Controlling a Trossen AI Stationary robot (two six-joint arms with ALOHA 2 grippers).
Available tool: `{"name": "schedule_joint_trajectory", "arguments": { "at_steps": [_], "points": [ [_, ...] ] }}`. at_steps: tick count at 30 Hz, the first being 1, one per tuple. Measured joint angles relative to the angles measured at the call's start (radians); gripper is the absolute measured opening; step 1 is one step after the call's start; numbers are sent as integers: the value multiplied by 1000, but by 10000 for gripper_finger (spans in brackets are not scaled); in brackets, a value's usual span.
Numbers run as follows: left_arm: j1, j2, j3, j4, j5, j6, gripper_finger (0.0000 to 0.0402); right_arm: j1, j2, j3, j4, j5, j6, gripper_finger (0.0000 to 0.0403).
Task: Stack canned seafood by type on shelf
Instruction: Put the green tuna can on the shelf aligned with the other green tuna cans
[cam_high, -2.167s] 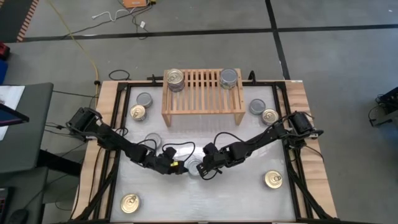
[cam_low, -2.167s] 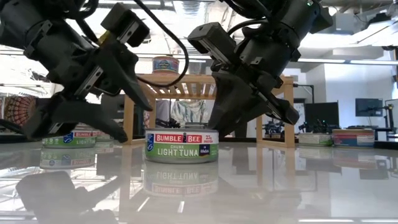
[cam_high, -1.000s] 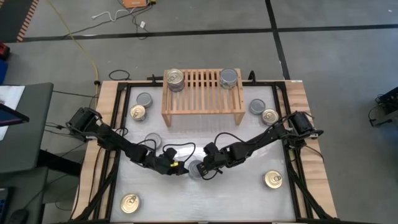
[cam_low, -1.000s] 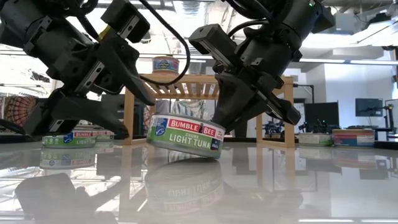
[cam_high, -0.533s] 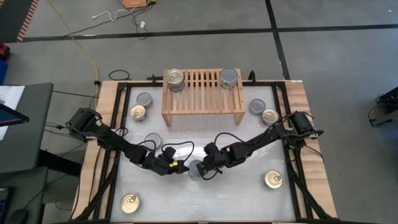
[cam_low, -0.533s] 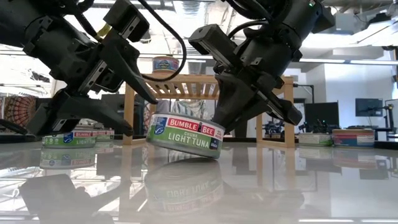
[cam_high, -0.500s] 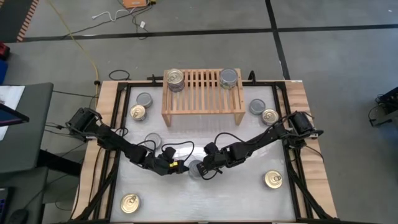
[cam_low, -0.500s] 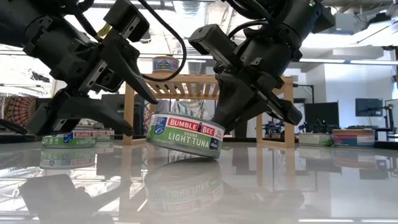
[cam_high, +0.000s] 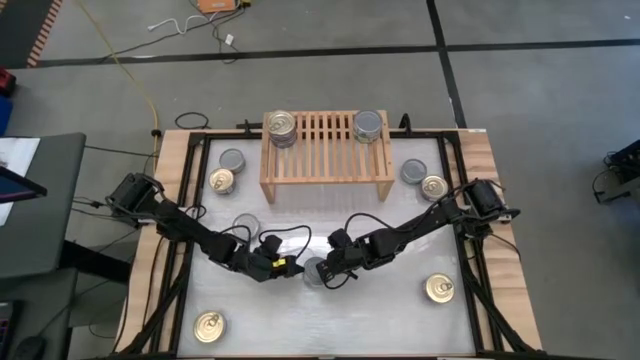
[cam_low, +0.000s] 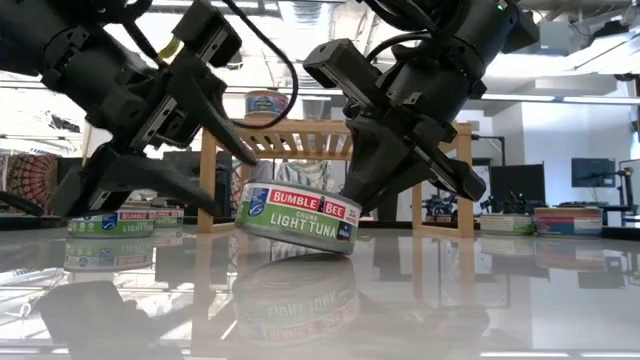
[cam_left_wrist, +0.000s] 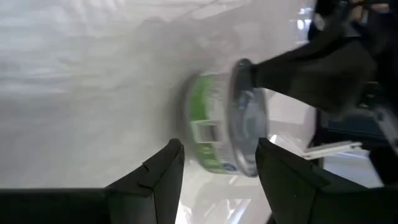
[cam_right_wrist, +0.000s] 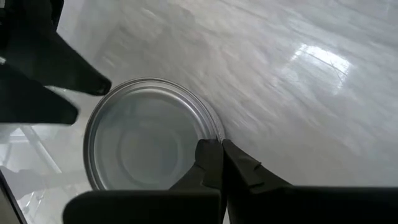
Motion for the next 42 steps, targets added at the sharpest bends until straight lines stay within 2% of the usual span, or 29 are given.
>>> {"name": "schedule_joint_trajectory", "arguments": {
  "at_steps": [22,33,42],
  "points": [
    [0,0,-1,6,-8,25,193,0,0,0,-2,1,-4,26],
    [-2,0,-1,8,-15,13,260,0,0,0,-4,4,3,26],
    [-20,0,0,7,-14,-76,265,2,0,0,-12,27,26,21]
  ]
}}
